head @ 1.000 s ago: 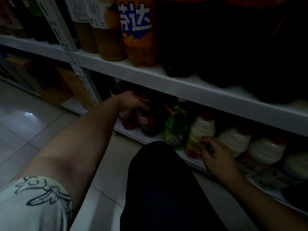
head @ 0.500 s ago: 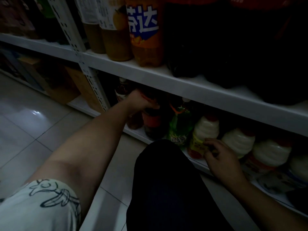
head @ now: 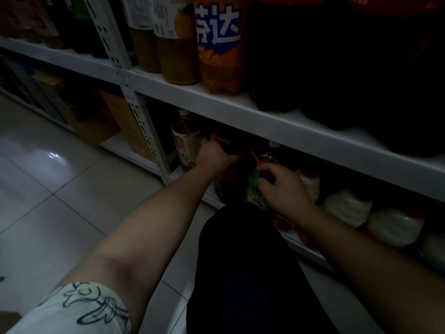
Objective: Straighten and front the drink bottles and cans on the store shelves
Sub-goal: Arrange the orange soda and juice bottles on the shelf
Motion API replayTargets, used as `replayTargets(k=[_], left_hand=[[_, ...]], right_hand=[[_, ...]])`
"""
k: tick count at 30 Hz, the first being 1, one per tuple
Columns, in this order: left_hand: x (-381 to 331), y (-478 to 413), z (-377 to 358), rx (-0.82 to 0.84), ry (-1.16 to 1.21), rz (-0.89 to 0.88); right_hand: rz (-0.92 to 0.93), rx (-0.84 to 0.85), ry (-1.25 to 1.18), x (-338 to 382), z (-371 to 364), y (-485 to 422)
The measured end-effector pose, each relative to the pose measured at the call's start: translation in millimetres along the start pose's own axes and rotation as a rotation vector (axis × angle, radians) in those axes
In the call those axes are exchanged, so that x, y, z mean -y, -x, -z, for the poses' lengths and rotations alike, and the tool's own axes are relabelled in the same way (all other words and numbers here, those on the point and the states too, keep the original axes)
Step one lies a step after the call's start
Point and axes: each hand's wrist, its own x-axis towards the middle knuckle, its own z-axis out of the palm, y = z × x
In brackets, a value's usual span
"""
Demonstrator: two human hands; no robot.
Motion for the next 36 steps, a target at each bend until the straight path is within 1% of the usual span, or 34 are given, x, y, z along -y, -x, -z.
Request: replayTargets(k=[2, 4, 6, 7, 11, 12, 14, 16, 18, 19, 24, 26, 27, 28, 30, 31, 32, 33, 34, 35, 36], left_hand=[[5.0, -7.2, 11.6, 0.058, 0.050, -0.039], [12.8, -12.4, 24.5, 0.176, 0.101, -0.030], [18.1, -14.5, 32.9, 0.266, 0.204, -0.014], [19.7, -15.5, 34.7, 0.289, 0.244, -0.013], [21.9, -13.8, 31.8, 0.345, 0.283, -0.027], [23.5, -12.3, 28.9, 0.327, 0.302, -0.012], [25.7, -5.4, 21.8, 0.222, 0.321, 0.031], [29.6, -2.0, 13.4, 0.111, 0.226, 0.060], [36.5, -2.5, 7.0, 0.054, 0.148, 0.061], [39.1, -4.5, 6.3, 0.069, 0.162, 0.054], [43.5, -6.8, 11.7, 0.236, 0.425, 0.048], [49.1, -4.2, 19.4, 0.268, 0.372, 0.043], [53.4, -1.5, 25.1, 0.231, 0.313, 0.039], [57.8, 1.5, 33.9, 0.118, 0.247, 0.032], [68.0, 1.0, 57.4, -0.228, 0.156, 0.058], [72.3, -3.7, 70.5, -0.344, 0.110, 0.080], [74.8, -10.8, 81.6, -0.380, 0.098, 0.101], [74.7, -19.5, 91.0, -0.337, 0.141, 0.121], [72.0, -28.9, 98.0, -0.253, 0.241, 0.121], [67.6, -37.3, 101.7, -0.162, 0.365, 0.099], [62.8, -42.6, 102.4, -0.078, 0.427, 0.068]], right_hand=[[-0.023, -0.003, -0.007, 0.8, 1.6, -1.5], [-0.046, 0.004, -0.022, -0.7, 3.9, -1.7], [-0.058, 0.016, -0.022, -2.6, 4.8, -1.9], [-0.057, 0.023, -0.017, -3.2, 4.7, -2.0], [-0.069, 0.034, 0.012, -1.1, 2.6, -2.4], [-0.073, 0.033, 0.014, 0.0, 2.2, -2.6], [-0.069, 0.030, 0.012, 2.1, 1.5, -2.9], [-0.062, 0.036, 0.017, 3.9, -0.4, -4.4], [-0.064, 0.057, 0.016, 4.6, -4.1, -6.6], [-0.062, 0.069, 0.021, 4.8, -5.9, -8.7], [-0.050, 0.145, 0.016, 11.7, -14.0, -10.9], [-0.038, 0.165, 0.043, 14.1, -13.9, -9.8], [-0.027, 0.168, 0.059, 14.5, -12.9, -9.0], [-0.016, 0.167, 0.068, 14.6, -11.4, -8.5], [-0.003, 0.153, 0.070, 14.9, -8.0, -8.9], [-0.002, 0.147, 0.070, 15.6, -6.9, -10.5], [-0.003, 0.148, 0.071, 16.9, -6.7, -12.2], [-0.004, 0.150, 0.069, 19.2, -7.6, -13.9], [-0.003, 0.151, 0.064, 22.0, -9.0, -15.6], [0.001, 0.147, 0.061, 25.0, -10.7, -16.8], [0.006, 0.143, 0.066, 28.2, -12.2, -17.6]])
